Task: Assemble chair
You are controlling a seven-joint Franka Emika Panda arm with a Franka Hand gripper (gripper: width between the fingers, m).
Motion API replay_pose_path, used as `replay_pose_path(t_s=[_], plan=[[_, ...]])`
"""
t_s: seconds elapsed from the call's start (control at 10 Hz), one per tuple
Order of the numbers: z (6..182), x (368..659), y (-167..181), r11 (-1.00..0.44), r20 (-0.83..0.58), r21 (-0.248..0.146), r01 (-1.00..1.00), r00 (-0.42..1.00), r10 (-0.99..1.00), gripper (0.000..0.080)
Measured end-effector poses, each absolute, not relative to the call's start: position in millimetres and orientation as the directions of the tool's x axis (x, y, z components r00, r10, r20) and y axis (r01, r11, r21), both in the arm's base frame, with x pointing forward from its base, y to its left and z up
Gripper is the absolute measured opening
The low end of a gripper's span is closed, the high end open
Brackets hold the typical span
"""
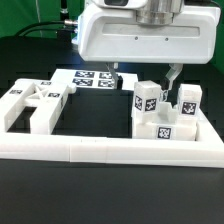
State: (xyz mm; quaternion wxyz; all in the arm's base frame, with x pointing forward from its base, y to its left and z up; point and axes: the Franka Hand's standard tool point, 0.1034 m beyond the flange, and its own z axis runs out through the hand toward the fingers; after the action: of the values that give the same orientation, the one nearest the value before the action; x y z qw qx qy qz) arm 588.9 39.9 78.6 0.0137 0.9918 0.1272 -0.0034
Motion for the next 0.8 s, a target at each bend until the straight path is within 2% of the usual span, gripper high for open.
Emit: replay_pose_path(t_s=[0.1, 0.2, 0.3, 0.4, 0.5, 0.8], plan=[[78.6, 588.9, 38.9, -0.956, -0.012, 0.027, 0.293, 0.956, 0.292, 0.0648], [78.6, 589.0, 38.1, -0.949, -0.013, 0.027, 0.313, 0.95, 0.313, 0.0527], [78.6, 589.0, 38.1, -0.95, -0.013, 0.027, 0.311, 0.95, 0.311, 0.0527], [78.6, 589.0, 38.1, -0.951, -0.013, 0.027, 0.309, 0.951, 0.309, 0.0376], [78.6, 588.9, 38.0, -0.951, -0.013, 0.027, 0.309, 0.951, 0.309, 0.0284], [78.6, 588.9, 38.0, -0.951, -0.013, 0.027, 0.308, 0.951, 0.308, 0.0284]])
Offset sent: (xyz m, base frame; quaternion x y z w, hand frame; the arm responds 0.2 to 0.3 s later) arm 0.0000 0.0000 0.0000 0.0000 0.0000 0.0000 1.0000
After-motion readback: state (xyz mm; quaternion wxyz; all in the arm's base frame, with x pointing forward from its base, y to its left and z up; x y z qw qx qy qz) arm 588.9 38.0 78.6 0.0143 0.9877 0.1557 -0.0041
